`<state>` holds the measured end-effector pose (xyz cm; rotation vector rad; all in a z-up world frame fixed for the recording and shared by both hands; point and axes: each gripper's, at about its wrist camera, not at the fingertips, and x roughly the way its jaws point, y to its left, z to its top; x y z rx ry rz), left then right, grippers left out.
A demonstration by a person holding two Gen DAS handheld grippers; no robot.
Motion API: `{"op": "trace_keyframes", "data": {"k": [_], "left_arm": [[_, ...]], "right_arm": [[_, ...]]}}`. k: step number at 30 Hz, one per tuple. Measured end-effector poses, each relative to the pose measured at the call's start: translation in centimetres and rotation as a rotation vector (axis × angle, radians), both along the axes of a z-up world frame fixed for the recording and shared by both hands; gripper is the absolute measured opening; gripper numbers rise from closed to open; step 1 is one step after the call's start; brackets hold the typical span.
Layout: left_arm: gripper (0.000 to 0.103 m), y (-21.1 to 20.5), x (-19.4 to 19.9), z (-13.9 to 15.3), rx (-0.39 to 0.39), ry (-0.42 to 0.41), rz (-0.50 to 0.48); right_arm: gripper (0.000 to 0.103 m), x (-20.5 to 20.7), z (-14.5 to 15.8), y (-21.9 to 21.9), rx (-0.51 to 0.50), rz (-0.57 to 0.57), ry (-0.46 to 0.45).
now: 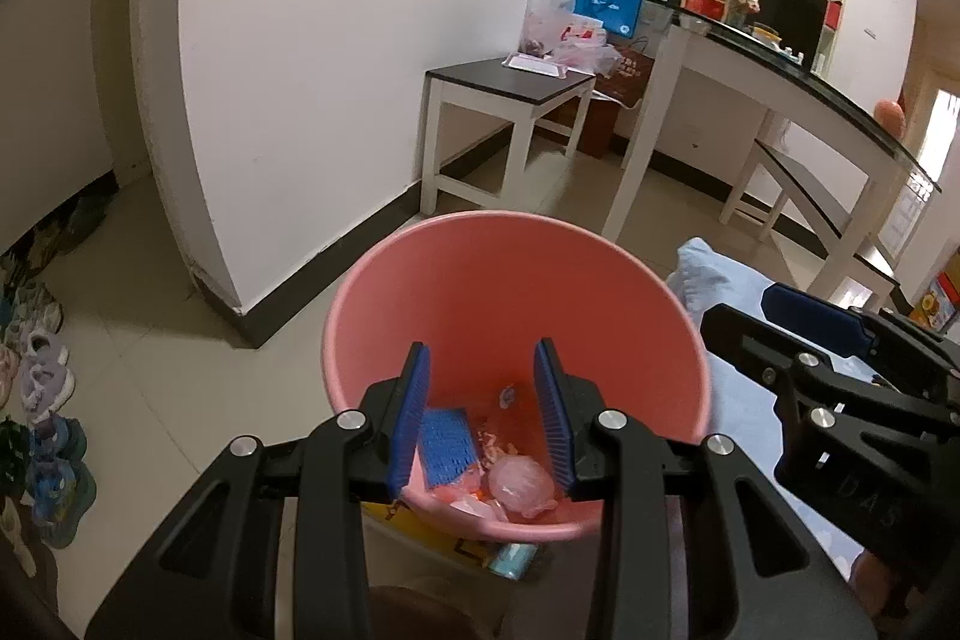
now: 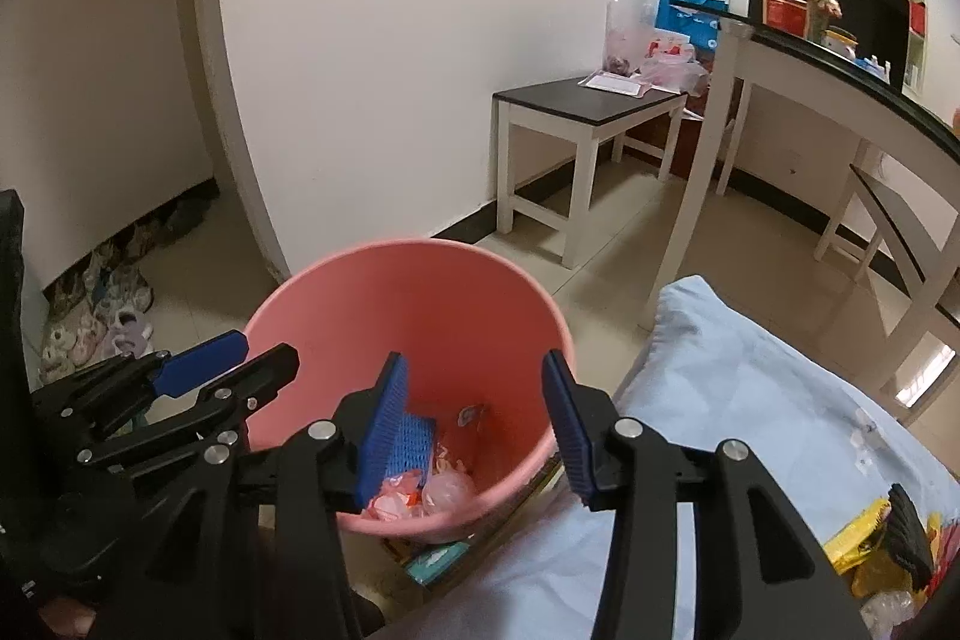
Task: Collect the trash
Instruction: 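Open both tools to drop the bags into the bucket, then move the left tool back to the table and grasp the yellow round cracker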
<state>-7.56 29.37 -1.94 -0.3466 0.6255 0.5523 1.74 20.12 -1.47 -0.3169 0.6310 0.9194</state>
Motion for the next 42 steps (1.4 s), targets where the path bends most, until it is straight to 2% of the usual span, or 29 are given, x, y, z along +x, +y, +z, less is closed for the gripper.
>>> {"op": "trace_keyframes", "data": {"k": [9, 19, 26, 34, 42], "left_arm": [[0.036, -4.1, 0.6, 1.6, 0.043, 0.006, -0.065], [0.036, -9.7, 1.7, 2.9, 0.096, 0.003, -0.167], [0.036, -13.2, 3.1, 3.0, 0.080, 0.000, -0.261], [0.036, -17.9, 4.8, 2.2, 0.045, -0.015, -0.440], [0.036, -23.5, 7.0, 0.1, -0.019, 0.027, -0.660]], "right_arm": [[0.046, 0.5, 1.5, -5.1, 0.062, -0.050, 0.018], [0.046, 1.1, 2.5, -13.3, 0.105, -0.151, 0.021], [0.047, 1.8, 2.3, -19.8, 0.114, -0.254, 0.027], [0.047, 2.4, 1.1, -28.3, 0.096, -0.405, 0.020], [0.047, 3.5, -1.0, -35.4, 0.053, -0.562, 0.027]]}}
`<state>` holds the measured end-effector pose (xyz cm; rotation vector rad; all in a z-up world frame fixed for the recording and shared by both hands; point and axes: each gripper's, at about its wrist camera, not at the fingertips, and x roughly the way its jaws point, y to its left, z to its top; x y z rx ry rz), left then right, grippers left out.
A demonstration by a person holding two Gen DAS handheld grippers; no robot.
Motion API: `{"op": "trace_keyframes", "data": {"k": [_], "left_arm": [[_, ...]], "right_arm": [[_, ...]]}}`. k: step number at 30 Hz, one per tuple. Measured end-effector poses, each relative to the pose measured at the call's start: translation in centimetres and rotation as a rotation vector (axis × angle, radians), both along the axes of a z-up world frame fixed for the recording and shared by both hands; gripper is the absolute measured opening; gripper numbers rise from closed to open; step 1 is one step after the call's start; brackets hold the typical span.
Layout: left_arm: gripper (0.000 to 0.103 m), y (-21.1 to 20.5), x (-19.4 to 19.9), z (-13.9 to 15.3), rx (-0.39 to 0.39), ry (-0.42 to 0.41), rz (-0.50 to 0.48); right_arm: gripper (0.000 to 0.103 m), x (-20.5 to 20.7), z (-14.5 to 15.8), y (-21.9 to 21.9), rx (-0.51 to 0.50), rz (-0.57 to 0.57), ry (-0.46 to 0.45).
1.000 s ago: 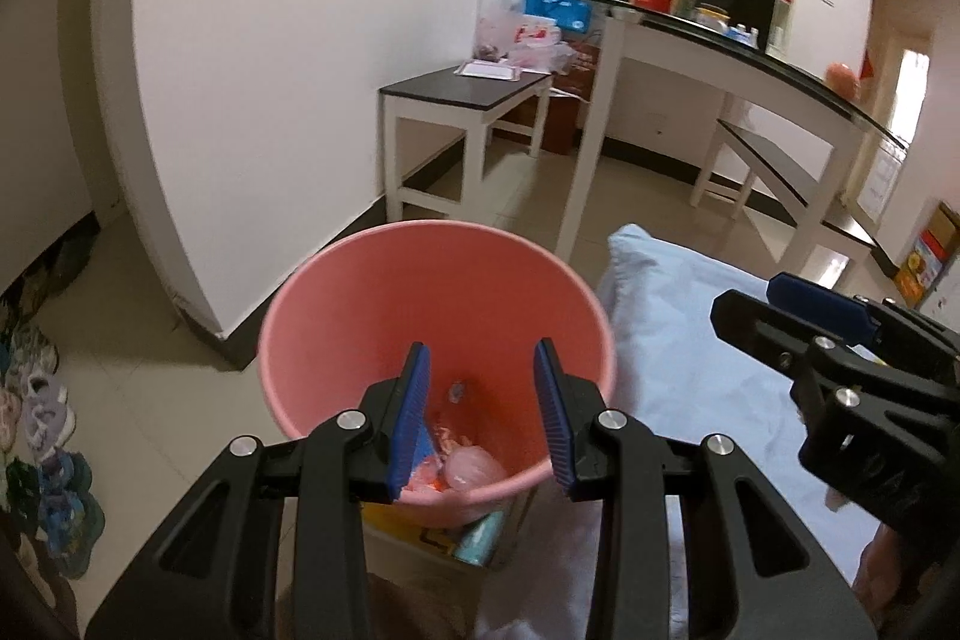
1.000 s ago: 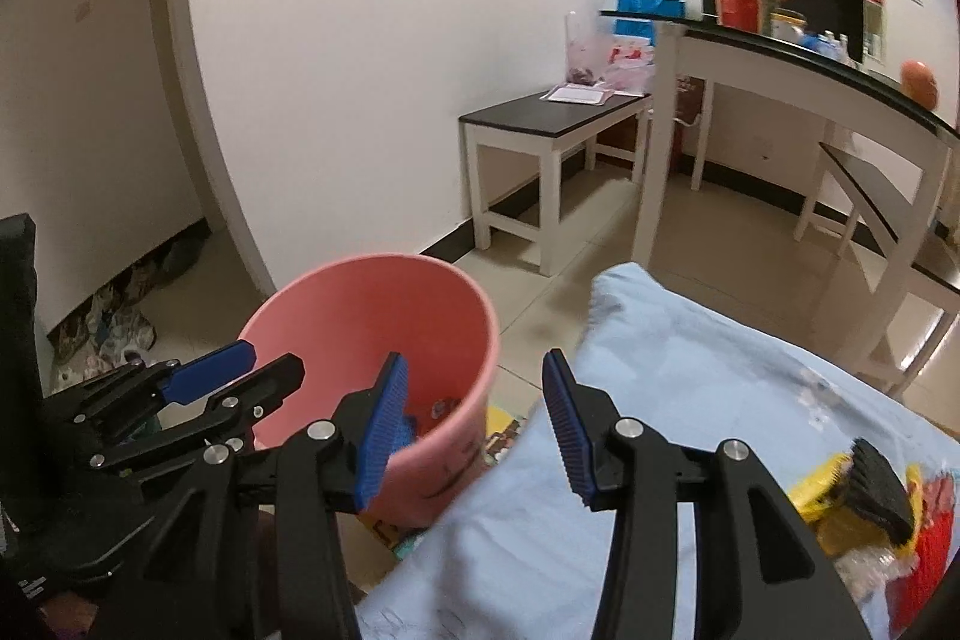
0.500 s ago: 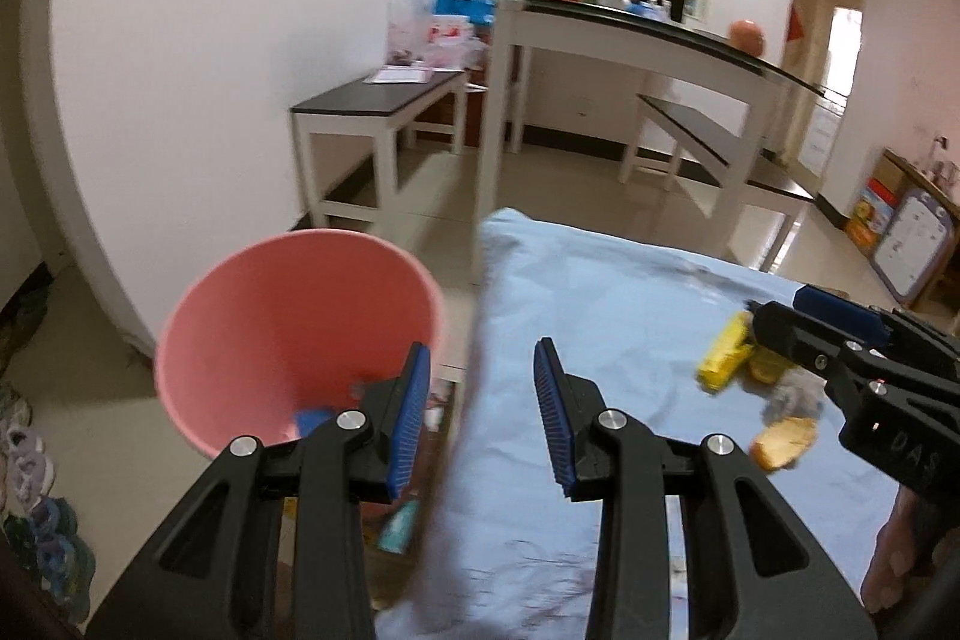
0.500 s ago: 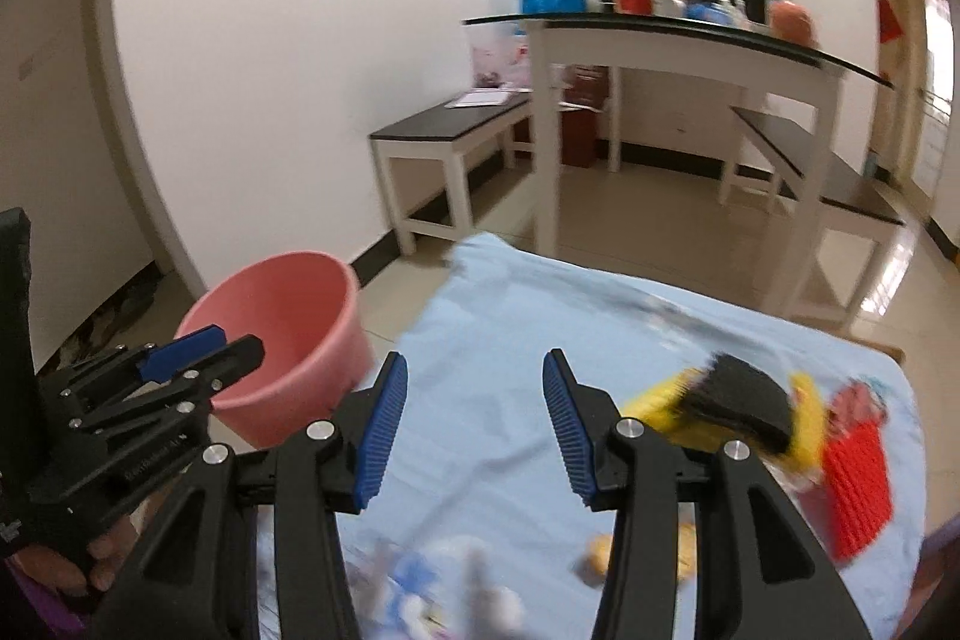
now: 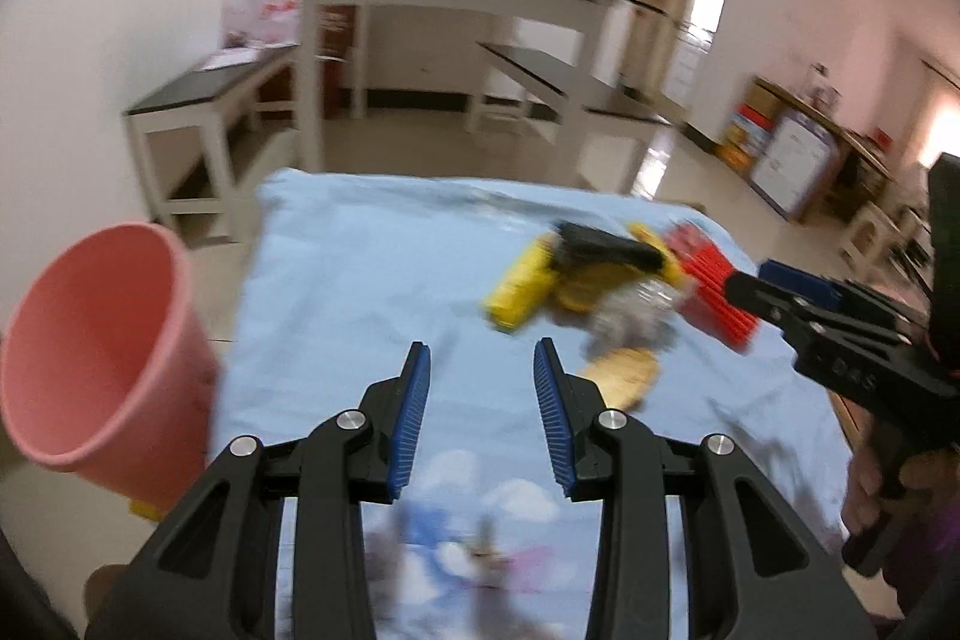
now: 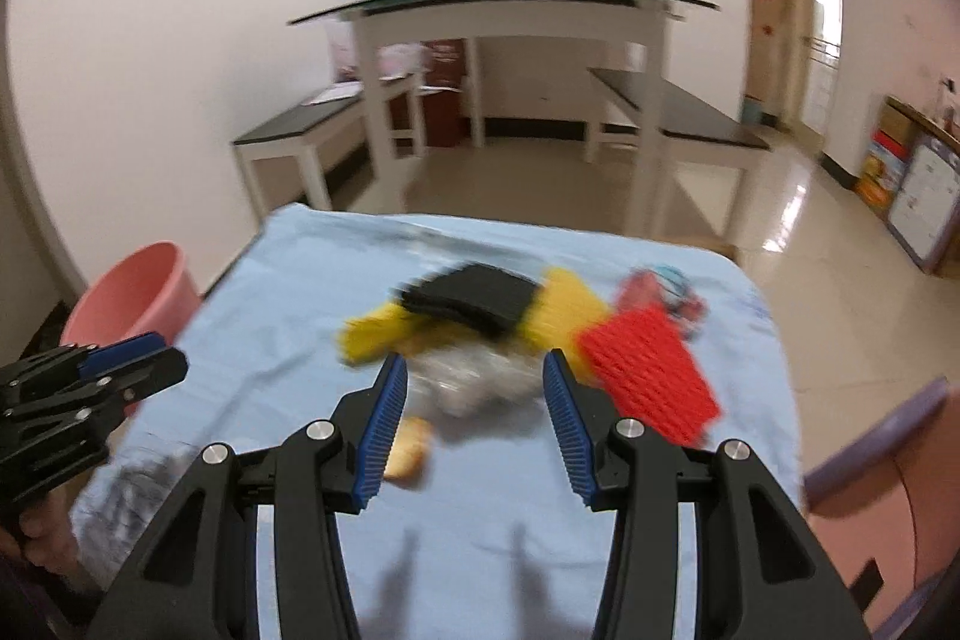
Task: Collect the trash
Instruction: 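Move the left tool back to the table and grasp the yellow round cracker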
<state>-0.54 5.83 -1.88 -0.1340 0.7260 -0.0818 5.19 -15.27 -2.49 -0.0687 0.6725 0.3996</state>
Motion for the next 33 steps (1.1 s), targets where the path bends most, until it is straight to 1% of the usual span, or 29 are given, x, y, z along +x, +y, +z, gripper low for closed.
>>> {"op": "trace_keyframes", "data": {"k": [3, 5, 8, 12, 15, 18, 19, 20, 21, 22, 23, 24, 25, 29, 33], "left_arm": [[0.036, -2.1, 1.1, -1.2, 0.009, 0.041, -0.055], [0.036, -2.9, 1.9, -2.0, 0.019, 0.066, -0.071], [0.036, -4.2, 3.2, -2.9, 0.010, 0.102, -0.097], [0.036, -5.3, 4.4, -4.8, 0.021, 0.173, -0.099], [0.036, -5.8, 4.9, -5.7, 0.006, 0.199, -0.097], [0.035, -6.1, 5.1, -6.0, 0.002, 0.205, -0.089], [0.032, -6.2, 5.1, -6.1, 0.002, 0.201, -0.085], [0.019, -6.1, 5.1, -6.0, 0.008, 0.198, -0.079], [0.013, -6.1, 5.0, -6.0, 0.009, 0.198, -0.078], [0.011, -6.0, 5.0, -6.0, 0.005, 0.195, -0.075], [0.008, -5.8, 4.9, -5.9, 0.002, 0.191, -0.071], [0.006, -5.6, 4.6, -5.7, 0.001, 0.185, -0.066], [0.006, -5.4, 4.5, -5.5, 0.000, 0.179, -0.063], [0.005, -4.7, 3.8, -4.4, -0.010, 0.149, -0.046], [0.005, -3.9, 3.2, -3.4, -0.010, 0.123, -0.028]], "right_arm": [[0.047, 0.5, -0.9, -2.4, 0.005, -0.053, 0.021], [0.047, 1.0, -1.4, -4.0, 0.020, -0.086, 0.040], [0.047, 1.3, -1.9, -5.3, 0.030, -0.110, 0.055], [0.047, 1.6, -2.5, -6.6, 0.036, -0.131, 0.068], [0.047, 2.0, -2.9, -7.5, 0.040, -0.147, 0.077], [0.047, 2.6, -3.2, -8.2, 0.045, -0.164, 0.085], [0.047, 2.8, -3.2, -8.4, 0.048, -0.167, 0.089], [0.047, 3.1, -3.3, -8.6, 0.056, -0.170, 0.094], [0.047, 3.3, -3.3, -8.7, 0.060, -0.172, 0.097], [0.048, 3.6, -3.3, -8.8, 0.067, -0.172, 0.102], [0.056, 3.8, -3.4, -8.8, 0.070, -0.169, 0.106], [0.060, 4.0, -3.5, -8.8, 0.071, -0.167, 0.108], [0.061, 4.3, -3.5, -8.7, 0.068, -0.162, 0.109], [0.061, 5.6, -4.1, -7.8, 0.029, -0.135, 0.118], [0.061, 7.5, -5.5, -7.0, -0.004, -0.122, 0.169]]}}
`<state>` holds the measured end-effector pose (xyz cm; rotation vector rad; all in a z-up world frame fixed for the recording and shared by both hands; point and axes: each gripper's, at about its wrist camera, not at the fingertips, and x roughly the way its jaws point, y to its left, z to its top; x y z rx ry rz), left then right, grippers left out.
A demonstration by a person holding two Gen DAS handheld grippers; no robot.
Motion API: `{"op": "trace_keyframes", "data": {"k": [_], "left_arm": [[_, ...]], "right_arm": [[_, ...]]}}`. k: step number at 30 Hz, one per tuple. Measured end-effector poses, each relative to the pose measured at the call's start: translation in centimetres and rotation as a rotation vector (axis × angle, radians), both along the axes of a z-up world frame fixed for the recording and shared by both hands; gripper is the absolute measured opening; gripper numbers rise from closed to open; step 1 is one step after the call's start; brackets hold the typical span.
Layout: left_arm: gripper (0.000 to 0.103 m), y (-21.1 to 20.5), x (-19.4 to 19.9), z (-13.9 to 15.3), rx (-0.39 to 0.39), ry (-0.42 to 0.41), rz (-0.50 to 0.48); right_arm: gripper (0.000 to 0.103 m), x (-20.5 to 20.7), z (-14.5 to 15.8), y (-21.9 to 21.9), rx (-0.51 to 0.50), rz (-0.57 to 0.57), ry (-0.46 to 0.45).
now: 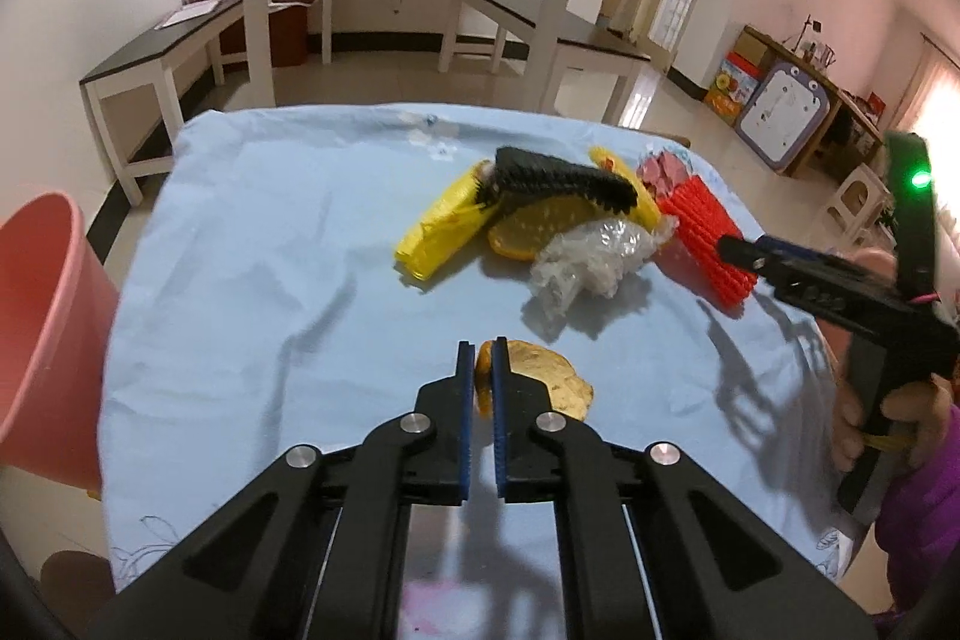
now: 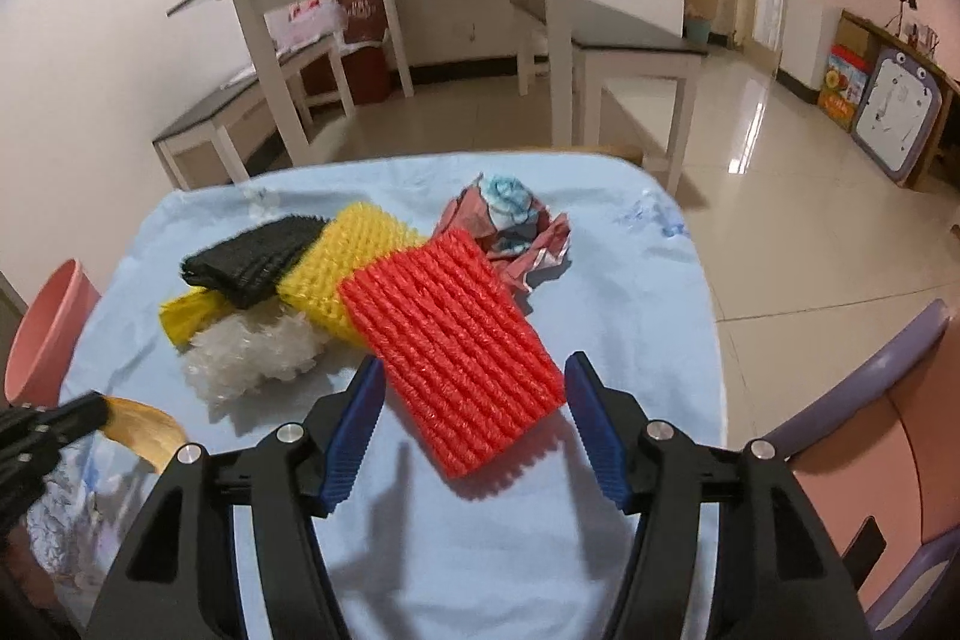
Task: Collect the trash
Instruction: 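Move the left tool back to the table and grasp the yellow round cracker, then grasp the red foam net with the right tool while the left tool holds the cracker, then carry the cracker and red foam net with both tools over the pink bucket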
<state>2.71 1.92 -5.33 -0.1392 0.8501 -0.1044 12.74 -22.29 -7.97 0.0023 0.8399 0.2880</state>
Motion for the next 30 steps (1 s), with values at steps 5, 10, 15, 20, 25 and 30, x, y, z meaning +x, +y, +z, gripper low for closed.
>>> {"op": "trace_keyframes", "data": {"k": [5, 10, 15, 20, 25, 30], "left_arm": [[0.005, 0.6, -0.5, 0.4, -0.005, -0.010, 0.012], [0.005, 0.8, -0.7, 0.6, -0.013, -0.022, 0.013], [0.005, 1.1, -1.2, 1.5, -0.015, -0.053, 0.012], [0.005, 1.8, -2.1, 2.7, -0.010, -0.098, 0.036], [0.005, 3.3, -2.9, 4.1, -0.003, -0.144, 0.086], [0.005, 4.9, -3.7, 5.0, 0.007, -0.169, 0.140]], "right_arm": [[0.042, 0.3, -0.7, 0.2, 0.006, 0.015, 0.025], [0.015, -0.9, -0.2, 0.4, -0.005, 0.026, 0.001], [0.015, -2.9, 1.2, 0.2, 0.022, 0.033, -0.031], [0.015, -4.7, 3.2, 0.4, 0.069, 0.054, -0.062], [0.015, -6.3, 4.6, 2.5, 0.091, 0.107, -0.092], [0.015, -7.2, 5.7, 5.5, 0.102, 0.174, -0.111]]}}
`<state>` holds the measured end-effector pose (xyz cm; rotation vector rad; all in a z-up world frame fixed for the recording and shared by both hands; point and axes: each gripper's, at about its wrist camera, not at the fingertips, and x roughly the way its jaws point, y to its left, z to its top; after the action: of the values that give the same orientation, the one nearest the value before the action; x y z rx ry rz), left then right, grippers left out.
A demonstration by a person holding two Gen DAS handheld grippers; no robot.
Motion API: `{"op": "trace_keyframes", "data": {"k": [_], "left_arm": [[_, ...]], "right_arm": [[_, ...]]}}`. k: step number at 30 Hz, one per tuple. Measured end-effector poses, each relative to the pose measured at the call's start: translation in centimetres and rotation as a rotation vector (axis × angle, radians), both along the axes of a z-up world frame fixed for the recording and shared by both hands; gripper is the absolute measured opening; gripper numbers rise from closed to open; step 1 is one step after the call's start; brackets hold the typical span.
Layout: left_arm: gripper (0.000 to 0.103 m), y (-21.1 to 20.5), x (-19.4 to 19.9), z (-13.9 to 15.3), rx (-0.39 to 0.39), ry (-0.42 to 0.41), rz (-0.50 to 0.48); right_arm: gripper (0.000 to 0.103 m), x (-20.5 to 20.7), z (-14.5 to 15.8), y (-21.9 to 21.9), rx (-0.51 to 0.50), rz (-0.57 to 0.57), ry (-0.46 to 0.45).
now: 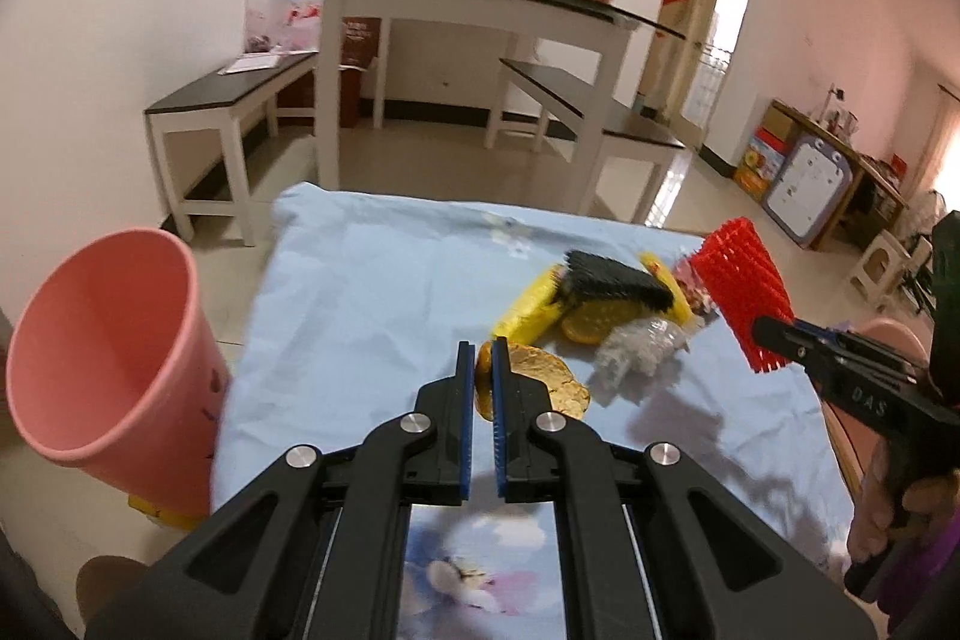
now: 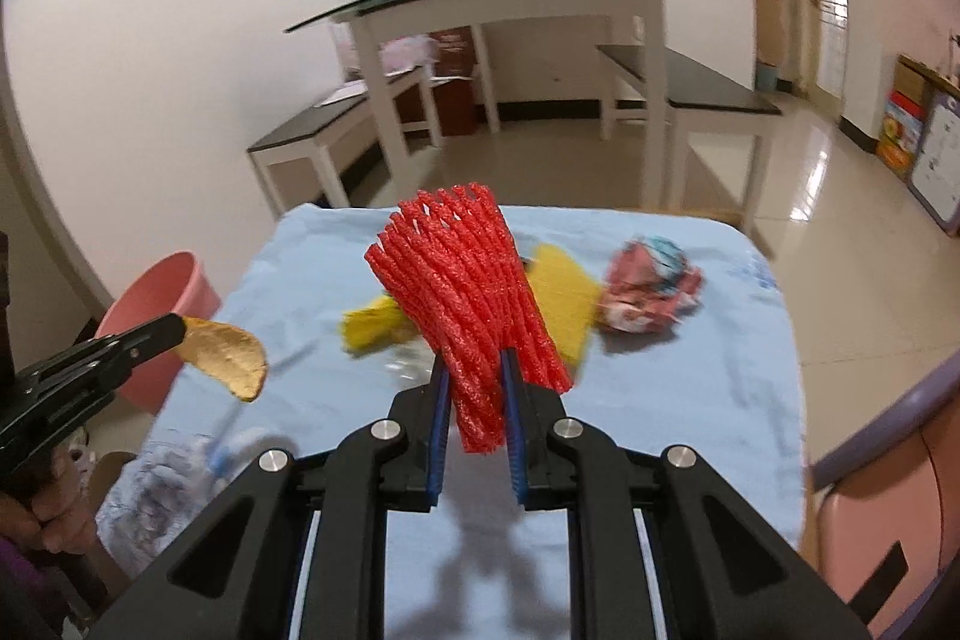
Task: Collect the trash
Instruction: 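Carry the cracker and red foam net with both tools over the pink bucket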
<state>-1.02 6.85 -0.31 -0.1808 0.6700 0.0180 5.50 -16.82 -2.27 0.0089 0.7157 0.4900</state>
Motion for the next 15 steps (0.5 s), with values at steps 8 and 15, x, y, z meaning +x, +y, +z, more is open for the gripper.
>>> {"op": "trace_keyframes", "data": {"k": [8, 15], "left_arm": [[0.005, 3.6, -1.7, 1.3, 0.020, -0.035, 0.108], [0.005, 7.3, -3.6, 2.4, 0.049, -0.063, 0.221]], "right_arm": [[0.015, -1.0, 1.9, 6.4, 0.024, 0.127, -0.028], [0.015, -1.6, 3.5, 12.9, 0.036, 0.239, -0.050]]}}
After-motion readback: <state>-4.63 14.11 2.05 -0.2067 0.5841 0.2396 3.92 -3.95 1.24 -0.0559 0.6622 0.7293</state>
